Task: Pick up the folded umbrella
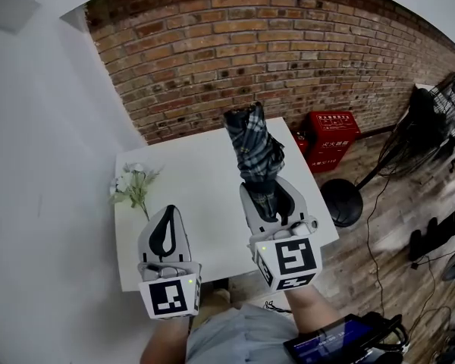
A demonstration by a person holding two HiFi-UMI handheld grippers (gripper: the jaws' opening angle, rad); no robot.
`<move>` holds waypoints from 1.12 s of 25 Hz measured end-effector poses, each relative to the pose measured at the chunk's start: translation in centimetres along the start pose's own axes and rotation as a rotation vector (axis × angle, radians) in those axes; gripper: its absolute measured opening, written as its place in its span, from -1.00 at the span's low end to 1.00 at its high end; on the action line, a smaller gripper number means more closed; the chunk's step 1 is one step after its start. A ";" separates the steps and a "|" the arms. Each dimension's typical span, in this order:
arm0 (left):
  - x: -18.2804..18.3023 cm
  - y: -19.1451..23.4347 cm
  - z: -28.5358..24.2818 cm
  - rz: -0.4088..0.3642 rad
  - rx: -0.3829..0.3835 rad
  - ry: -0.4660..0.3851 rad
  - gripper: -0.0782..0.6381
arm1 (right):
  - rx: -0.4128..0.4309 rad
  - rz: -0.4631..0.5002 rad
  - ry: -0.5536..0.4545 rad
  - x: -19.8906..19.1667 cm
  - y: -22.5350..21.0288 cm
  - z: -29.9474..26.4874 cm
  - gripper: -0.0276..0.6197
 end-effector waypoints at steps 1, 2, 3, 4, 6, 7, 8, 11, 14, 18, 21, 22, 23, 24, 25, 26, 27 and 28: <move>0.3 0.0 0.2 -0.002 0.002 -0.007 -0.76 | -0.001 0.002 -0.008 0.2 0.0 0.3 -0.32; 0.5 -0.1 0.5 -0.004 0.005 -0.013 -0.76 | -0.001 0.004 -0.016 0.3 0.1 0.6 -0.32; 0.8 -0.1 0.8 -0.005 0.008 -0.019 -0.76 | -0.001 0.007 -0.022 0.5 0.2 1.0 -0.32; 0.9 -0.2 1.1 -0.006 0.011 -0.026 -0.76 | -0.002 0.011 -0.028 0.6 0.3 1.3 -0.32; 1.1 -0.3 1.8 -0.009 0.017 -0.040 -0.76 | -0.002 0.019 -0.037 0.6 0.5 2.1 -0.32; 1.2 -0.4 2.1 -0.011 0.020 -0.047 -0.76 | -0.002 0.025 -0.043 0.6 0.7 2.4 -0.32; 1.2 -0.4 2.3 -0.012 0.022 -0.051 -0.76 | 0.000 0.032 -0.051 0.6 0.8 2.6 -0.32; 1.2 -0.2 2.8 -0.011 0.030 -0.058 -0.76 | 0.001 0.047 -0.068 0.5 1.2 3.1 -0.32; 1.4 0.0 3.4 -0.008 0.041 -0.068 -0.76 | 0.000 0.052 -0.080 0.6 1.4 3.7 -0.32; 2.4 0.1 4.1 -0.004 0.050 -0.082 -0.76 | 0.008 0.052 -0.088 0.9 1.4 4.2 -0.31; 2.9 0.1 4.2 -0.005 0.056 -0.087 -0.76 | 0.011 0.050 -0.088 0.9 1.3 4.2 -0.31; 3.0 0.2 4.2 -0.004 0.056 -0.088 -0.76 | 0.011 0.049 -0.088 0.8 1.2 4.1 -0.31; 3.1 0.2 4.2 -0.005 0.056 -0.090 -0.76 | 0.011 0.047 -0.089 0.8 1.2 4.1 -0.31; 3.2 0.2 4.2 -0.006 0.057 -0.093 -0.76 | 0.011 0.047 -0.090 0.8 1.2 4.1 -0.31; 3.3 0.1 4.2 -0.007 0.057 -0.096 -0.76 | 0.011 0.047 -0.092 0.8 1.2 4.1 -0.31; 3.4 0.1 4.2 -0.008 0.059 -0.099 -0.76 | 0.013 0.049 -0.094 0.8 1.2 4.1 -0.31; 3.5 0.1 4.3 -0.009 0.060 -0.101 -0.76 | 0.015 0.051 -0.096 0.9 1.2 4.1 -0.31; 3.5 0.1 4.3 -0.009 0.061 -0.102 -0.76 | 0.017 0.053 -0.101 0.9 1.2 4.2 -0.31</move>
Point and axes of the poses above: the fingertips, and each gripper's own axes: z backward along the fingers, y to its left, x out of its top, the point moved 7 cm from there along z, backward along the fingers, and after that the axes turned 13 degrees about y, right-handed, at the moved point
